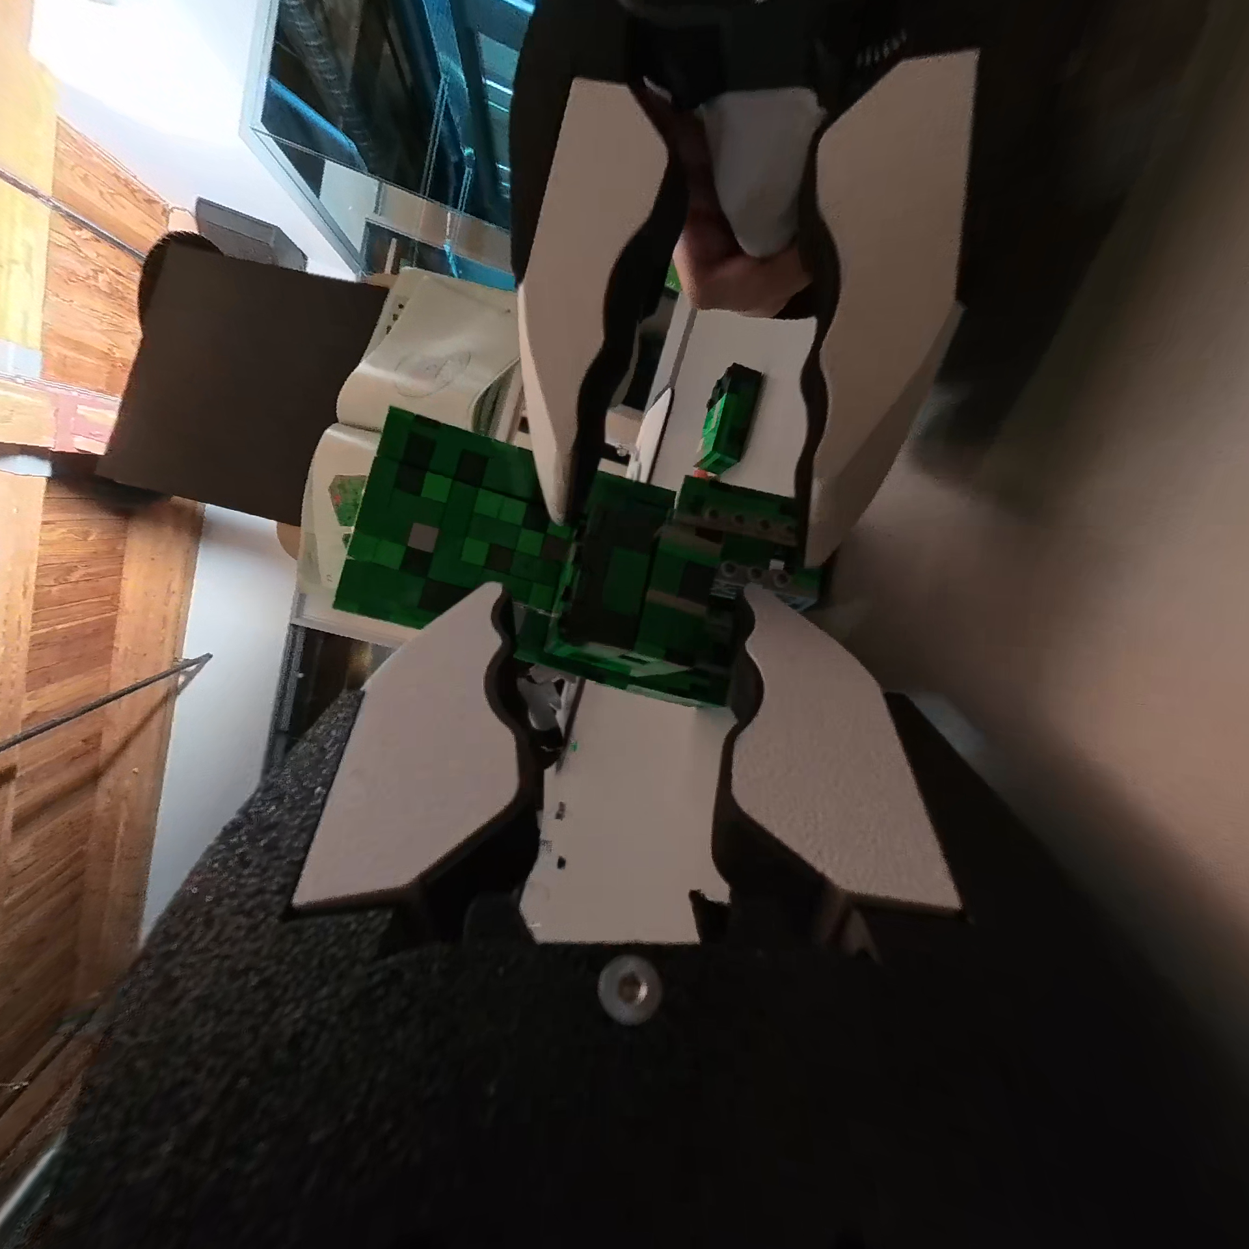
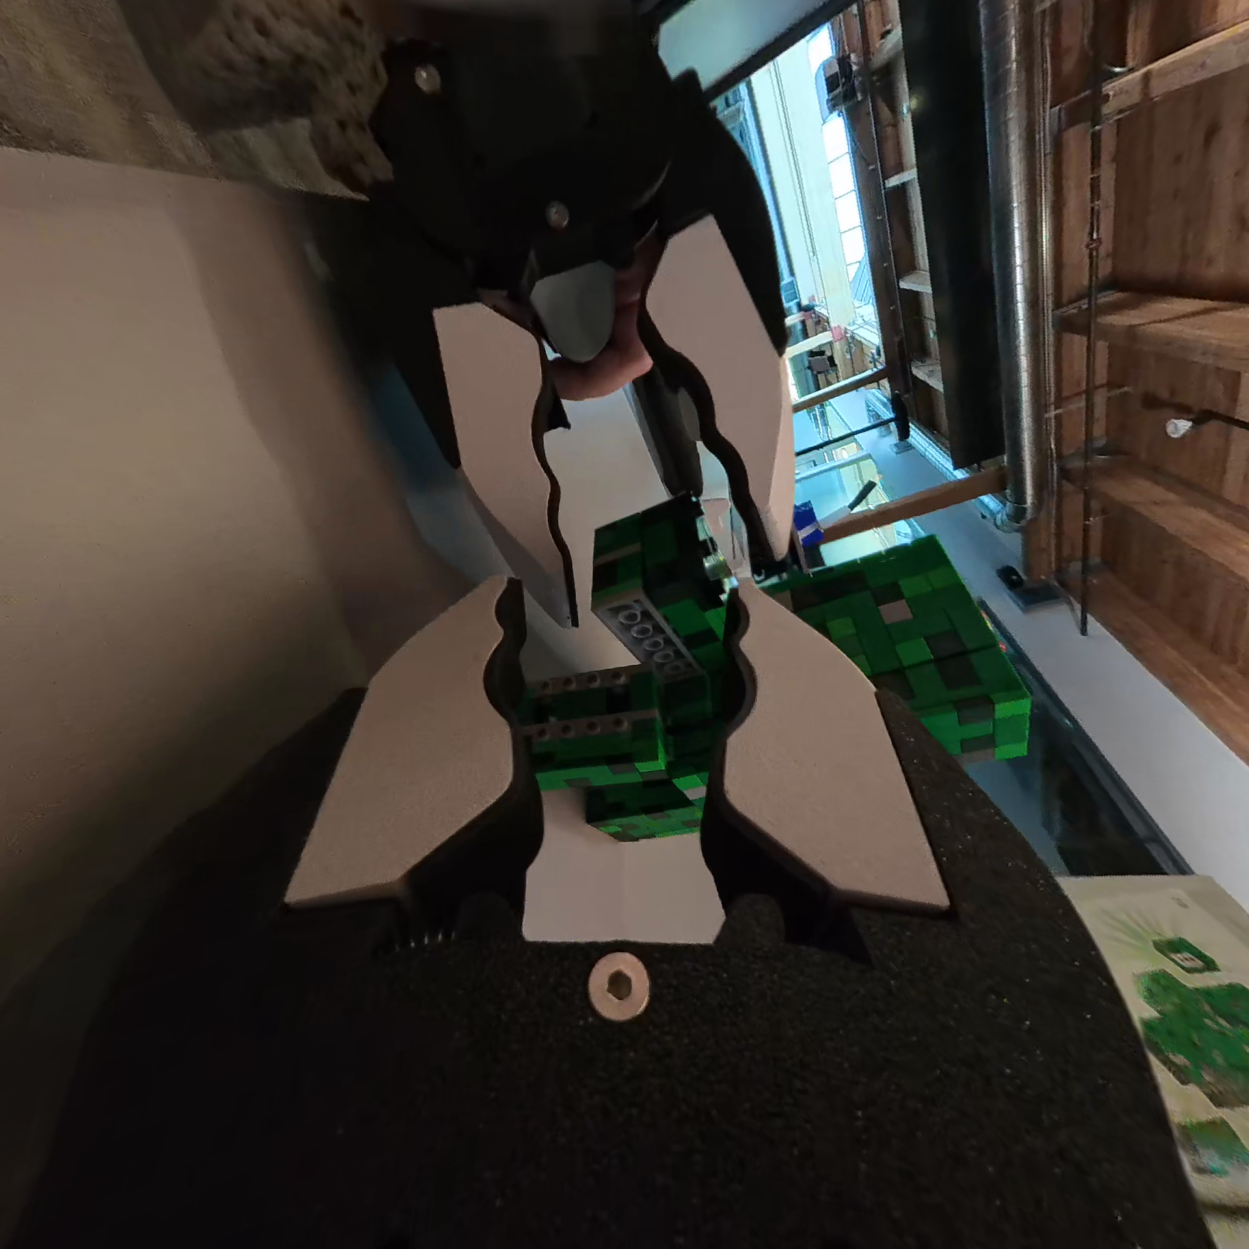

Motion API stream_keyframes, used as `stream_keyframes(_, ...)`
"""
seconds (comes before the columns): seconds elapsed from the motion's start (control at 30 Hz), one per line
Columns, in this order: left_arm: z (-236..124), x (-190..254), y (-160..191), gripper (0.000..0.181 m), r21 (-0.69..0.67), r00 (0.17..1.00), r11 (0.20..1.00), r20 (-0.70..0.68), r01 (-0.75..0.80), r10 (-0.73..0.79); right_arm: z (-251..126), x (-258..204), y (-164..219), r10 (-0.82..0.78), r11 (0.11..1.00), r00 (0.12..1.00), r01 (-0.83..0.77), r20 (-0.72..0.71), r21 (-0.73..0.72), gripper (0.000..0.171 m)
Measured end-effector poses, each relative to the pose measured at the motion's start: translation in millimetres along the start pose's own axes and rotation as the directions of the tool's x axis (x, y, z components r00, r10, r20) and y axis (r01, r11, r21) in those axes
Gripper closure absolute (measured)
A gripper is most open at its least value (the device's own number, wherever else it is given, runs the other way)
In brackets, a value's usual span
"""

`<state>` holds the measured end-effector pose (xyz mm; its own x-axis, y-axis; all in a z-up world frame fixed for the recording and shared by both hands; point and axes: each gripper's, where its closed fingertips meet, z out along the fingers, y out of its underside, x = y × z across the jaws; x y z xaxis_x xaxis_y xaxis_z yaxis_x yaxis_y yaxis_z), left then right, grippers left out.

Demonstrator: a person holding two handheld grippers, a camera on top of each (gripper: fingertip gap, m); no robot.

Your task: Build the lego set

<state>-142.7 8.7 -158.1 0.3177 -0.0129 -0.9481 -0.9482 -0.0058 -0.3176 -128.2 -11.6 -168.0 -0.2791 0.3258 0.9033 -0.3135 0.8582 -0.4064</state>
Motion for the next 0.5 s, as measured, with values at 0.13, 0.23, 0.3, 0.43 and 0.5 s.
stream_keyframes(0.13, -0.8, -0.2, -5.9, 0.127, 0.011, 0.998, 0.998, 0.027, -0.059, 0.058, 1.5, 4.1, 5.7, -0.016, 0.999, 0.999, 0.015, -0.031, -0.038, 0.117)
stream_keyframes(0.23, -0.3, -1.1, -5.9, 0.131, 0.005, 0.995, 0.996, 0.043, -0.088, 0.087, 3.5, 9.2, 9.3, -0.060, 0.996, 0.996, 0.055, -0.070, -0.071, 0.118)
stream_keyframes(0.3, -1.3, -4.5, -3.0, 0.128, -0.005, 0.996, 0.998, 0.057, -0.066, 0.066, 4.6, 11.8, 8.4, -0.108, 0.992, 0.990, 0.101, -0.095, -0.082, 0.119)
stream_keyframes(0.43, -5.2, -8.9, 1.1, 0.125, -0.016, 0.997, 0.999, 0.073, -0.038, 0.039, 7.7, 13.8, 8.3, -0.199, 0.976, 0.972, 0.185, -0.124, -0.115, 0.122)
stream_keyframes(0.5, -5.8, -8.7, 0.6, 0.127, -0.019, 0.994, 0.997, 0.082, -0.069, 0.070, 8.8, 13.3, 7.8, -0.236, 0.968, 0.963, 0.221, -0.128, -0.118, 0.124)
